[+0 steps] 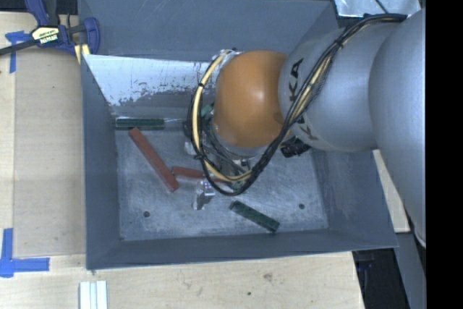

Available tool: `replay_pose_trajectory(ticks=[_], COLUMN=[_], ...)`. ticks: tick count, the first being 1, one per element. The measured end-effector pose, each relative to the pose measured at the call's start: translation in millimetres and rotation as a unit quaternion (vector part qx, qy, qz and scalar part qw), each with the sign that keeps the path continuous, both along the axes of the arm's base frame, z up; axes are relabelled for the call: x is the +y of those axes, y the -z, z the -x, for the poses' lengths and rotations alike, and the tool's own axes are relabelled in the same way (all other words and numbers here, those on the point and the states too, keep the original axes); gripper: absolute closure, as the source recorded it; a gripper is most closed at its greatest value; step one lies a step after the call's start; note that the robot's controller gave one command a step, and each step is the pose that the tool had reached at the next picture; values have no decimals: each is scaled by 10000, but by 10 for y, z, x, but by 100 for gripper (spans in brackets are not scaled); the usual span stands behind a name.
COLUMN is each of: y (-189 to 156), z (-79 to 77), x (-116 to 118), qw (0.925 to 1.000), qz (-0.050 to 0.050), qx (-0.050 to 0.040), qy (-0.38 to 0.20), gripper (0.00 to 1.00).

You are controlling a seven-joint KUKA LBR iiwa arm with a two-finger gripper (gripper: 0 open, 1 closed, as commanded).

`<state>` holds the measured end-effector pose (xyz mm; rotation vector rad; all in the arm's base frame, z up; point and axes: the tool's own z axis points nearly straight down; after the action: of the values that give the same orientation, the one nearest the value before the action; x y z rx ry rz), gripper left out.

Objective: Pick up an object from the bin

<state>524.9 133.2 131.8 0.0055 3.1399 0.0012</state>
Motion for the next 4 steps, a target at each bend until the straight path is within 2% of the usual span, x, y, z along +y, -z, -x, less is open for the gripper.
replay_pose_trajectory(ticks=[1, 2, 3, 4], y=[128, 530, 547, -635], z=[-115, -173, -187, -409], x=[-8, -51, -50, 33], qw=[9992, 9746, 9727, 9792], qz=[2, -28, -36, 0], qx=[-10, 9, 5, 0], qy=[-407, 2241, 2320, 2029], gripper=[0, 100, 100, 100])
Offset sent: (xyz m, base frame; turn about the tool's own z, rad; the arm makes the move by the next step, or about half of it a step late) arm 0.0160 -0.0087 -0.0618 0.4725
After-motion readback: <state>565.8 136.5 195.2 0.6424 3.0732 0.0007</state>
